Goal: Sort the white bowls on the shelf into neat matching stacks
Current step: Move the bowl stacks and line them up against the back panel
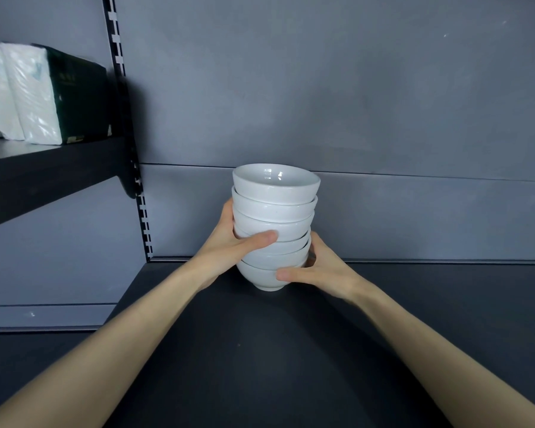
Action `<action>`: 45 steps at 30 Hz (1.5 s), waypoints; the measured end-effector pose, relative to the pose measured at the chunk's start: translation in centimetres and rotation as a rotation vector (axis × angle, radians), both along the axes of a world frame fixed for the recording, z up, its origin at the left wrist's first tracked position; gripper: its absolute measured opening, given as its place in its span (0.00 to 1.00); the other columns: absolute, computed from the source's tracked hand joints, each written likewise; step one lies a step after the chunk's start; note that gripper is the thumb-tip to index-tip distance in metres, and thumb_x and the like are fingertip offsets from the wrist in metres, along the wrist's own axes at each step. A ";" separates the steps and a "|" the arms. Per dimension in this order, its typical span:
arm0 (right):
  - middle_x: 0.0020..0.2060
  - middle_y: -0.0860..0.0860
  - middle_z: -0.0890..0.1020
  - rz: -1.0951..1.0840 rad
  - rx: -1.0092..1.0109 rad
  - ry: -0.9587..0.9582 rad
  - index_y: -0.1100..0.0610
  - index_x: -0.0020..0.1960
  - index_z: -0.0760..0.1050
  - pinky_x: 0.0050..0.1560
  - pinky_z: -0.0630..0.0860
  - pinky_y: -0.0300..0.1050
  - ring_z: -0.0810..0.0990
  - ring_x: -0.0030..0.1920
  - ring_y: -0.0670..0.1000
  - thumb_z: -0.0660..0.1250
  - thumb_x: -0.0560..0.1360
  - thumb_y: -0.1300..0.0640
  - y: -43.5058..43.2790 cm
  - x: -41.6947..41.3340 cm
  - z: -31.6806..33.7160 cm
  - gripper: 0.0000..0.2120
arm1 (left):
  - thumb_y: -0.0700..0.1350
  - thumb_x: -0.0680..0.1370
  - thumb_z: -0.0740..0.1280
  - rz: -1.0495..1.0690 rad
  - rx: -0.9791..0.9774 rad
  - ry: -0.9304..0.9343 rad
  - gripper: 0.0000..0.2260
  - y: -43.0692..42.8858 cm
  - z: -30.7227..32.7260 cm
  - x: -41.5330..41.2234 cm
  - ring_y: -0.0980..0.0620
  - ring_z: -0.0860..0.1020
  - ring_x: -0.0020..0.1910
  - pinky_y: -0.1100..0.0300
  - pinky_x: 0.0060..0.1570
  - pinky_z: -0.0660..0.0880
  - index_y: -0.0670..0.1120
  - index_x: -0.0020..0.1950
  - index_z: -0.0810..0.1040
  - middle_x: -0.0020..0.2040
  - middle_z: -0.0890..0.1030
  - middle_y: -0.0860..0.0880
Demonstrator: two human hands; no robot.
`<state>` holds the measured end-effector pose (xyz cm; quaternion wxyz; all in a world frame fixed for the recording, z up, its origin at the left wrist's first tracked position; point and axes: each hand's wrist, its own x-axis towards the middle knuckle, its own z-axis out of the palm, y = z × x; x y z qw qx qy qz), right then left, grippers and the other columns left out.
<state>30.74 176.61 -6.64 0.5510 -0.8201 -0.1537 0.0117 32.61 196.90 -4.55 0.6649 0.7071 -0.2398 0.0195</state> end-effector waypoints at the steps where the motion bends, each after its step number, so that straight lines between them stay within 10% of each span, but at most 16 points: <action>1: 0.60 0.40 0.74 0.003 -0.008 -0.001 0.52 0.71 0.59 0.49 0.74 0.28 0.76 0.54 0.30 0.78 0.67 0.62 0.1 -0.1 0.1 0.39 | 0.55 0.61 0.77 0.008 0.002 0.003 0.42 0.0 0.0 0.0 0.69 0.75 0.56 0.73 0.47 0.74 0.55 0.71 0.61 0.63 0.74 0.60; 12: 0.57 0.35 0.73 -0.003 -0.091 -0.018 0.51 0.68 0.61 0.47 0.72 0.24 0.75 0.51 0.26 0.75 0.69 0.66 0.0 -1.2 1.4 0.35 | 0.62 0.59 0.77 0.194 0.090 0.069 0.49 2.7 -0.2 -1.8 0.60 0.71 0.65 0.65 0.58 0.70 0.51 0.75 0.60 0.66 0.72 0.57; 24: 0.69 0.49 0.72 -0.261 -0.566 -0.026 0.54 0.73 0.65 0.61 0.69 0.39 0.74 0.65 0.50 0.74 0.71 0.48 -4.7 -7.6 2.9 0.34 | 0.50 0.71 0.74 0.315 0.629 -0.309 0.17 2.7 -1.4 -9.1 0.58 0.77 0.55 0.69 0.54 0.69 0.49 0.58 0.77 0.54 0.79 0.55; 34: 0.71 0.52 0.69 -0.589 -0.815 -0.084 0.53 0.72 0.66 0.71 0.64 0.50 0.67 0.71 0.53 0.71 0.73 0.46 -18.3 -17.8 7.6 0.31 | 0.57 0.77 0.63 0.132 1.084 -0.746 0.25 -13.7 4.4 -13.3 0.49 0.68 0.67 0.54 0.65 0.65 0.50 0.72 0.64 0.67 0.71 0.51; 45: 0.71 0.51 0.65 -0.898 -1.039 -0.120 0.54 0.72 0.64 0.62 0.69 0.50 0.66 0.69 0.56 0.69 0.75 0.48 -35.9 -33.7 12.3 0.29 | 0.59 0.77 0.62 0.025 0.963 -0.954 0.28 -35.6 8.1 -21.7 0.49 0.65 0.68 0.54 0.67 0.58 0.51 0.73 0.61 0.67 0.71 0.51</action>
